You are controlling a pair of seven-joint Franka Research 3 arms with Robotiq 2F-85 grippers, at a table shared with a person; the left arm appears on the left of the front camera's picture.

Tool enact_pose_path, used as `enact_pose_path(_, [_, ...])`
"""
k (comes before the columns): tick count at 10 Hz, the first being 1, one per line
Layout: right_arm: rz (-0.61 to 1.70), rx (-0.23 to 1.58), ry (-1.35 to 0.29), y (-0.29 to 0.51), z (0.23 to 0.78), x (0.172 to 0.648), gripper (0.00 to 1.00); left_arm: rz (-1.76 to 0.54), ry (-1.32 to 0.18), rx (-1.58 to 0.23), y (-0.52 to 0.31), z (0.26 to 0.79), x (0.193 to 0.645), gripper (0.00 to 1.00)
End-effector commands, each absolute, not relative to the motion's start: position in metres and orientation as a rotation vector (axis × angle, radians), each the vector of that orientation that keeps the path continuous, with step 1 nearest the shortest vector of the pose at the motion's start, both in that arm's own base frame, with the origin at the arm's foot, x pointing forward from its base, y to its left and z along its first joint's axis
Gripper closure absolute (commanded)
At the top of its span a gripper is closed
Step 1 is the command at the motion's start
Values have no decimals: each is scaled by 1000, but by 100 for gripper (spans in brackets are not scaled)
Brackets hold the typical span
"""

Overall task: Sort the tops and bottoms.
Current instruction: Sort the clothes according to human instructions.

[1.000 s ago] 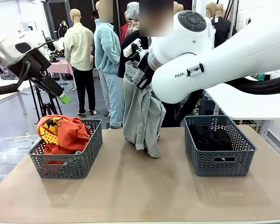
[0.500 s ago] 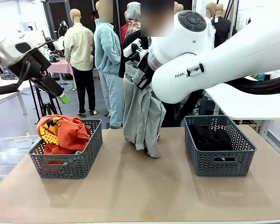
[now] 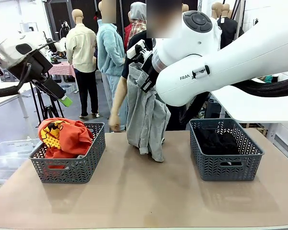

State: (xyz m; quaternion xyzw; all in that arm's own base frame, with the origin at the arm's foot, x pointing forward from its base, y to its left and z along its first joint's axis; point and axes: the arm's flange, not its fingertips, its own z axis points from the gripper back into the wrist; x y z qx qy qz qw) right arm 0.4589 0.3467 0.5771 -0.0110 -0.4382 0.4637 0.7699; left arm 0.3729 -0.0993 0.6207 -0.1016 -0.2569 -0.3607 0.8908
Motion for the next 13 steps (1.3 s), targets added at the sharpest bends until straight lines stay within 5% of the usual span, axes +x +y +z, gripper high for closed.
enact_pose_path(1, [1015, -26, -945, 346, 583, 462, 100, -747, -531, -208, -98, 621, 372, 0])
enact_pose_path(13, [1015, -26, -945, 346, 583, 462, 100, -747, -531, -208, -98, 621, 372, 0])
